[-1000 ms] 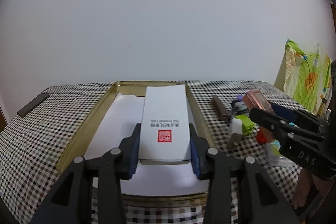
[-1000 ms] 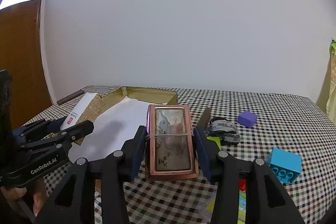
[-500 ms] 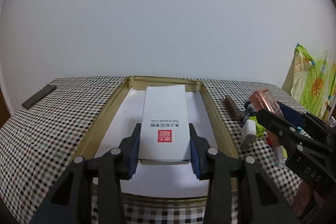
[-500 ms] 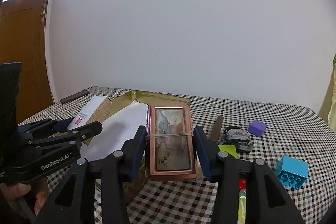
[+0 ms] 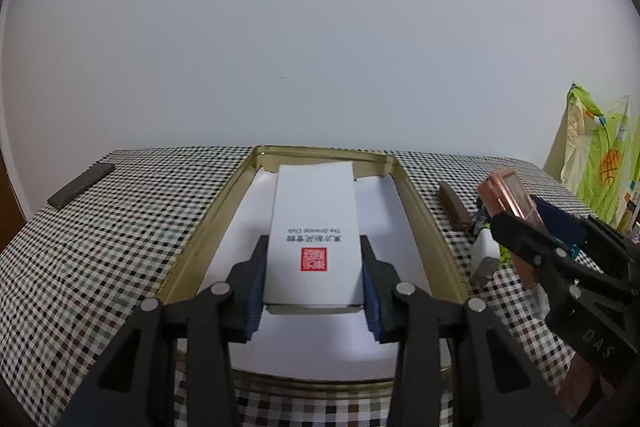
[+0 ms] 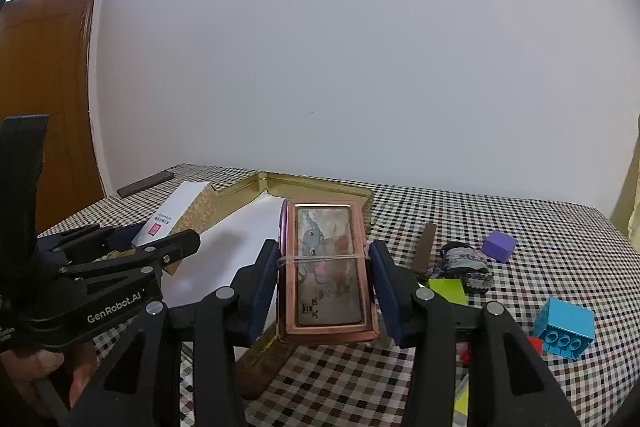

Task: Organize rigid objects
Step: 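Carry the white box and copper case with both tools over the gold tray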

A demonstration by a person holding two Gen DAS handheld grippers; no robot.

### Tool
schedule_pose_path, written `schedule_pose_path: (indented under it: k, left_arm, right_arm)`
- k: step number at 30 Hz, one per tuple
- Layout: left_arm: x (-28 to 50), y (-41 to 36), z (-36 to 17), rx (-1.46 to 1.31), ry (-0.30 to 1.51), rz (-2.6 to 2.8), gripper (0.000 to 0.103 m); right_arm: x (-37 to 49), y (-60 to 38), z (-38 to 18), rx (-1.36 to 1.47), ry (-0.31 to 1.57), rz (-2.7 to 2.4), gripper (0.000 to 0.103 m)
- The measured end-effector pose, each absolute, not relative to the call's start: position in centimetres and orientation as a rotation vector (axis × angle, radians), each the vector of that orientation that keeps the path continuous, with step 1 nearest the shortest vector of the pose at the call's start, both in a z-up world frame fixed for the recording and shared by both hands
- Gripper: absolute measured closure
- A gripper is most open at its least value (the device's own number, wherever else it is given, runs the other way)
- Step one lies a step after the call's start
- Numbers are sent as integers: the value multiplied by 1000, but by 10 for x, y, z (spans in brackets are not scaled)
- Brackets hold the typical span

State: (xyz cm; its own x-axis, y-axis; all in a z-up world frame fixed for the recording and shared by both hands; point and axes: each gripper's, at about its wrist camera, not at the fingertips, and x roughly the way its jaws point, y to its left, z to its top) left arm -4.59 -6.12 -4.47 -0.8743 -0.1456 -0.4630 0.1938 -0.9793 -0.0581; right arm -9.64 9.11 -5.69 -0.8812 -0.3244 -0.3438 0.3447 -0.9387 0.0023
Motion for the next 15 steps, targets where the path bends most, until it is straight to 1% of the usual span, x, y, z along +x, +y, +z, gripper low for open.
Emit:
schedule_pose_path:
  k: [9, 15]
  left_arm:
    - [-45, -65, -44, 700, 162, -2879, 64]
    - [-45, -68, -45, 700, 138, -2865, 64]
  right_arm:
    - [-100, 83, -56, 497, 94, -2746, 54]
    - [-97, 81, -54, 504, 86, -2750, 54]
